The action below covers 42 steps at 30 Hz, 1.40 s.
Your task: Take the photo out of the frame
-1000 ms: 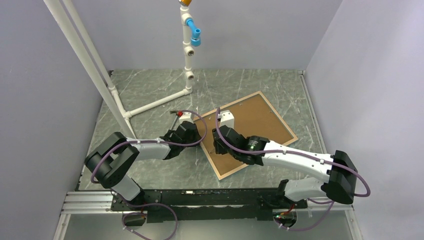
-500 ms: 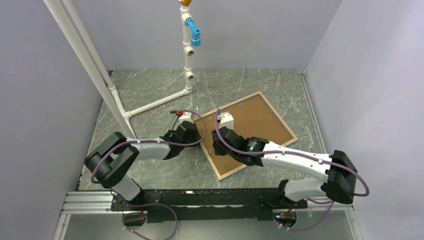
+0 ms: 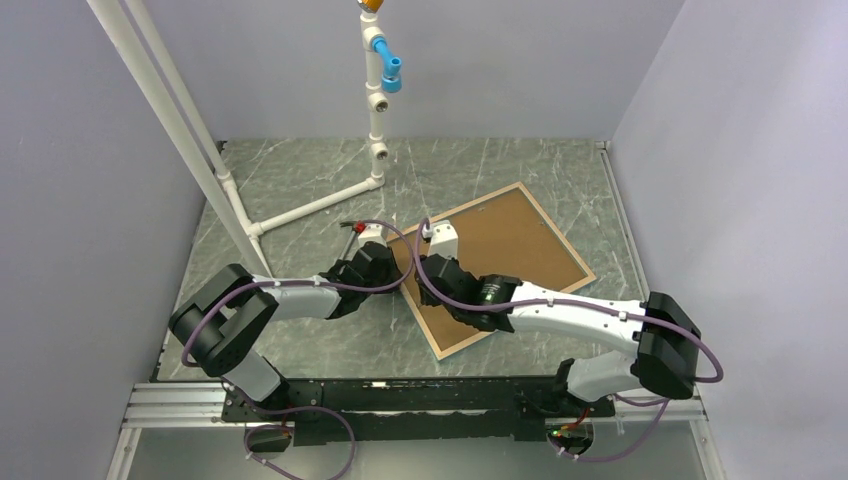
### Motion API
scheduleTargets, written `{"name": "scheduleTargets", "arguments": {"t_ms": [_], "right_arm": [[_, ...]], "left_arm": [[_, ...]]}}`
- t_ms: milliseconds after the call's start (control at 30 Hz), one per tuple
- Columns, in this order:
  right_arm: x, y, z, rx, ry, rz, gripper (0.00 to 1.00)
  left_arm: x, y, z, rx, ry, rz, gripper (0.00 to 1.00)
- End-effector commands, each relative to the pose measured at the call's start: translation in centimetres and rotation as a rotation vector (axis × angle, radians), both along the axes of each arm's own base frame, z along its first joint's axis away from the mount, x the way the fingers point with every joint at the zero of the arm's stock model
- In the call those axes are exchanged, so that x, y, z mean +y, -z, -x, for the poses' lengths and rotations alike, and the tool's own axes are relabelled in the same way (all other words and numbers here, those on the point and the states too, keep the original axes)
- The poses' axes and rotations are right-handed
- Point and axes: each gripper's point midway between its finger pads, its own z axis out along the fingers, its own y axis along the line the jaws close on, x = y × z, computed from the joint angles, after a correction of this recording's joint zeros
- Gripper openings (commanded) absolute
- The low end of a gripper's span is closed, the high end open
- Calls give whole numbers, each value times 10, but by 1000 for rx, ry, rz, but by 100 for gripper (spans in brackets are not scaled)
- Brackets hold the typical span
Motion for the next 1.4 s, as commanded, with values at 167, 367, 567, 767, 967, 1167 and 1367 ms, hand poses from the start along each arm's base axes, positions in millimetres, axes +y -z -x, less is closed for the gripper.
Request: {"name": "scheduleTargets", "arguments": {"t_ms": [167, 367, 567, 767, 967, 1167, 1367], "right_arm": [[1, 10, 1, -137, -43, 51, 0], [3, -5, -1, -256, -39, -3, 0], [3, -21, -12, -331, 21, -19, 0], [0, -24, -24, -390, 92, 39, 0], [-6, -29, -22, -384, 108, 59, 0], [-36, -66, -12, -388, 136, 18, 0], [-74, -63, 1, -347, 153, 19, 0]], "left_arm": [[14, 53, 51, 216, 111, -99, 0], [15, 55, 53, 221, 111, -99, 0], [14, 54, 54, 223, 114, -89, 0], [13, 51, 54, 221, 120, -89, 0], [14, 50, 54, 222, 123, -94, 0], [10, 43, 53, 226, 135, -96, 0], [2, 25, 45, 219, 149, -98, 0]]}}
